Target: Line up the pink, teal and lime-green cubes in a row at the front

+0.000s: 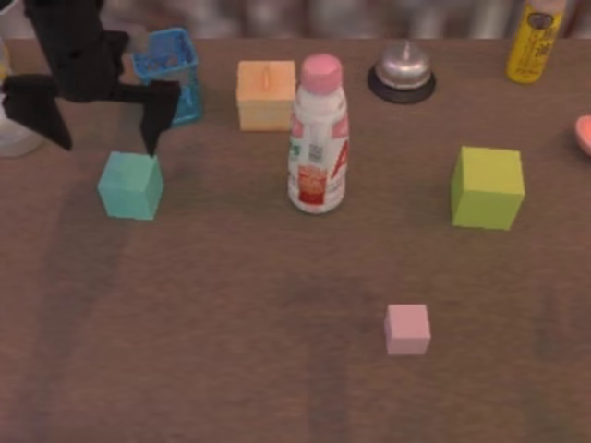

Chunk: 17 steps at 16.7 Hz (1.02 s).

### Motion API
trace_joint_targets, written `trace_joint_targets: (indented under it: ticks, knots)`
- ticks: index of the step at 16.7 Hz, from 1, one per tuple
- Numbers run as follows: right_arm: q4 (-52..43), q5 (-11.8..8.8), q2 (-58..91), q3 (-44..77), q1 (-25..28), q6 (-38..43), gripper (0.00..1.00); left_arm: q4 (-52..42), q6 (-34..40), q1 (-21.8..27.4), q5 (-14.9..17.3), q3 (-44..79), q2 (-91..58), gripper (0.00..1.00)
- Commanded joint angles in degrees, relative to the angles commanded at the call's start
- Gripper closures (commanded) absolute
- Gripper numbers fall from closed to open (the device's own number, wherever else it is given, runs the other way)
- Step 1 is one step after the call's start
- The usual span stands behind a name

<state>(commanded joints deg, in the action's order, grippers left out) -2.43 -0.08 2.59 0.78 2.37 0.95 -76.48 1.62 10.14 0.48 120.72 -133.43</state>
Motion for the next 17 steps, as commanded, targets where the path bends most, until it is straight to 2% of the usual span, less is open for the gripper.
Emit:
trace_joint_targets:
  ticks: [3, 10, 17]
  knots:
    - [2.4, 0.1, -2.6, -0.8, -1.8, -1.0, 0.0, -0.8, 0.3, -0.1, -0.2, 3.2, -3.2, 0.0]
    - [2.4, 0.1, -2.6, -0.8, -1.8, -1.0, 0.0, 0.2, 0.3, -0.2, -0.2, 2.2, -3.3, 0.0]
    - [2.4, 0.1, -2.6, -0.8, -1.8, -1.0, 0.0, 15.4, 0.2, -0.2, -0.2, -9.6, -6.2, 0.0]
